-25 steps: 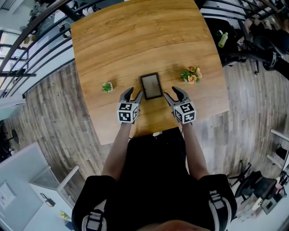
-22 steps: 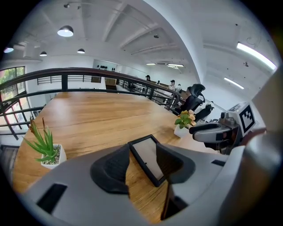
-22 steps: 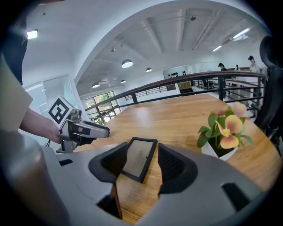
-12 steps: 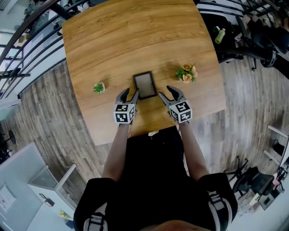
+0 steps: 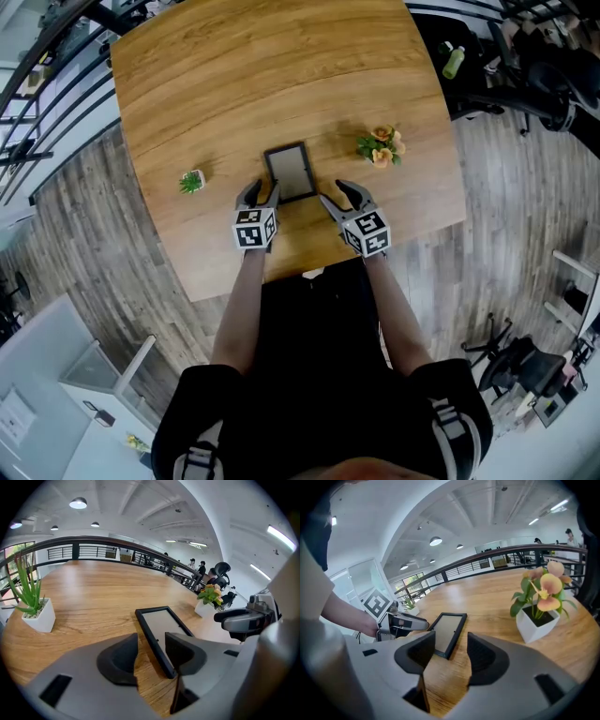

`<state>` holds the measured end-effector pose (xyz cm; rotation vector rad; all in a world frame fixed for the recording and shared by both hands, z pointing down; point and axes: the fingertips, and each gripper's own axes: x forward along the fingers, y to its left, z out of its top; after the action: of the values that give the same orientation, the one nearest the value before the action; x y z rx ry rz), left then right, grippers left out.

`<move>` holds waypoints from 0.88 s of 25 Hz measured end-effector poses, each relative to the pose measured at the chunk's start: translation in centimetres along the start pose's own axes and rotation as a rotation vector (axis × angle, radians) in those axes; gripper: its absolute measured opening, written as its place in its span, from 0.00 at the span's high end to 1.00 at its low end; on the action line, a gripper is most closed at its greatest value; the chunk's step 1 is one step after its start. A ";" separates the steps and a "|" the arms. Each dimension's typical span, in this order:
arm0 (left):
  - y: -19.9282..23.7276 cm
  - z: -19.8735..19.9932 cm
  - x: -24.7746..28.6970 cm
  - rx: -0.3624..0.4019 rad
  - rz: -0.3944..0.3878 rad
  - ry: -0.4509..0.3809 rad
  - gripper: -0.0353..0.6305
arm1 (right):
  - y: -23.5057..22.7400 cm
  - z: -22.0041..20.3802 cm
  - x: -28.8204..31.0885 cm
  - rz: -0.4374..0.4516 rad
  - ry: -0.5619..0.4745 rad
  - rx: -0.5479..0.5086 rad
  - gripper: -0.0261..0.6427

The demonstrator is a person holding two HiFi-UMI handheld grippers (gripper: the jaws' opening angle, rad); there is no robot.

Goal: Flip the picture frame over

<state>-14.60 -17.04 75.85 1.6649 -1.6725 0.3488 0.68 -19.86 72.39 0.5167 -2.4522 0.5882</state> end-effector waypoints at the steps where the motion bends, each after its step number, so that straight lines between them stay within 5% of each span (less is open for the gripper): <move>1: 0.0 -0.2 0.3 -0.002 0.002 0.006 0.64 | 0.0 -0.1 0.0 0.001 0.004 0.000 0.62; 11: 0.3 -0.9 1.7 -0.010 -0.004 0.034 0.70 | -0.8 0.6 0.5 0.010 0.015 -0.020 0.63; 22: -0.1 -1.1 2.0 -0.144 -0.020 0.031 0.82 | 0.6 1.1 0.1 0.030 0.002 -0.021 0.64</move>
<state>-13.99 -17.87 77.91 1.5617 -1.6179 0.2371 -0.18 -19.93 71.48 0.4719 -2.4653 0.5739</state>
